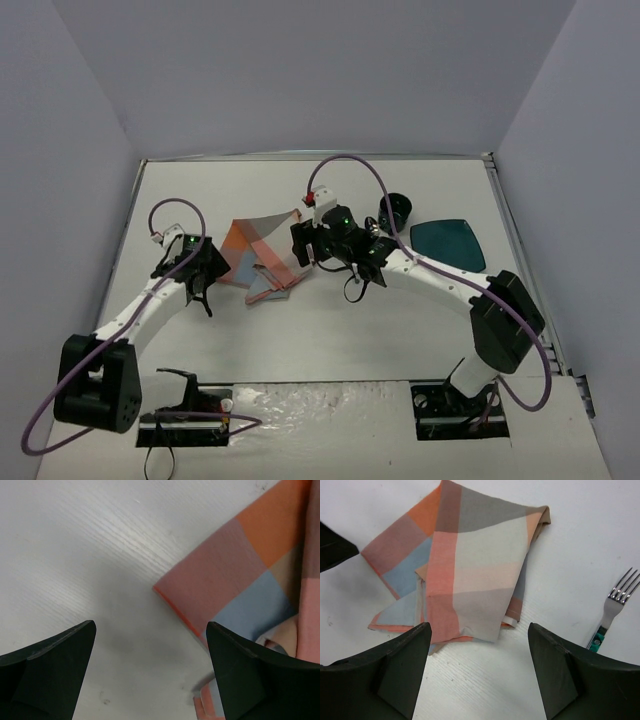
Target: Set the dinner table for one person
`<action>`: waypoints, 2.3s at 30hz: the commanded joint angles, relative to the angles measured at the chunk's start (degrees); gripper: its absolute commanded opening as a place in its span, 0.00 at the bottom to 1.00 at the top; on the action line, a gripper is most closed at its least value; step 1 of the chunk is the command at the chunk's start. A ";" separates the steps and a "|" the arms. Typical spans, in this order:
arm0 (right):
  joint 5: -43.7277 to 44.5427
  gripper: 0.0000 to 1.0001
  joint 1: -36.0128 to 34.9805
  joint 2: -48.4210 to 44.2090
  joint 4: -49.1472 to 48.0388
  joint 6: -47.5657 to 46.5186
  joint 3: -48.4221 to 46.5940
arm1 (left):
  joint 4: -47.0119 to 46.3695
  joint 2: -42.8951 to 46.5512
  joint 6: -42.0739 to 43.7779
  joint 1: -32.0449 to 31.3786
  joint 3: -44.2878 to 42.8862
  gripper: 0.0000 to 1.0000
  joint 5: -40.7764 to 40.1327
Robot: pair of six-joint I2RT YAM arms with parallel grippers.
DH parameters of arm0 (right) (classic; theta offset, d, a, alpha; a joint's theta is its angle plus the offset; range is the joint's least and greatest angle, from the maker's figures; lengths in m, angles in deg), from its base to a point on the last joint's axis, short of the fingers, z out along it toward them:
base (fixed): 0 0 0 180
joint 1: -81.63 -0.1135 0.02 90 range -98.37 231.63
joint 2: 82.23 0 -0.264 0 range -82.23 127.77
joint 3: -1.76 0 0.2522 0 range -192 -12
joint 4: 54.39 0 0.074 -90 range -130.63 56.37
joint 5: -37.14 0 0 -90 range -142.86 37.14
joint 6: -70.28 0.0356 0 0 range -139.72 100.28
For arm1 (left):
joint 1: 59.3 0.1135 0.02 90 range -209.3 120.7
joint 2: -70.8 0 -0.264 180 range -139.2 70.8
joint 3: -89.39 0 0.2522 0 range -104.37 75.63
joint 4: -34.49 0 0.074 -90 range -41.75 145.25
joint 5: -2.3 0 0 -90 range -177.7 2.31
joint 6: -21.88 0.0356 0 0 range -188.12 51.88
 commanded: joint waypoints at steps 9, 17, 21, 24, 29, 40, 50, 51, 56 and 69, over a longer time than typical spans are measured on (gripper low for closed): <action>-2.78 0.74 -0.61 -6.12 -2.46 -5.13 2.93 | -10.10 -16.13 2.88 5.47 -9.36 0.74 7.12; -4.15 0.74 -1.22 -3.30 -3.64 -5.54 2.33 | -10.86 -17.60 2.13 4.53 -5.39 0.70 7.84; -3.83 0.73 -1.78 -1.03 -3.77 -5.47 1.53 | -8.42 -20.05 2.20 3.90 -6.90 0.66 7.08; -3.70 0.73 -2.54 0.87 -3.69 -5.85 0.73 | -6.78 -22.18 2.45 3.35 -8.60 0.62 6.19; -2.83 0.72 -4.47 4.25 -3.42 -7.27 -0.27 | -6.83 -23.54 2.80 3.21 -9.31 0.49 5.70; -1.00 0.62 -7.93 10.94 -5.19 -9.65 -3.82 | -6.18 -24.75 2.98 2.24 -9.73 0.03 6.11; -1.26 0.47 -8.48 16.21 -4.68 -9.55 -7.73 | -4.31 -23.55 2.80 2.23 -10.30 0.00 5.53; -0.99 0.44 -8.48 16.61 -4.72 -9.55 -8.01 | -4.19 -23.39 2.80 2.19 -10.34 0.00 5.53; 0.04 0.38 -8.48 18.21 -4.57 -9.41 -8.94 | -3.86 -22.99 2.75 2.16 -10.46 0.00 5.35; 3.48 0.02 -8.54 18.22 -3.56 -9.95 -9.09 | -2.79 -22.27 2.51 2.22 -11.01 0.00 5.36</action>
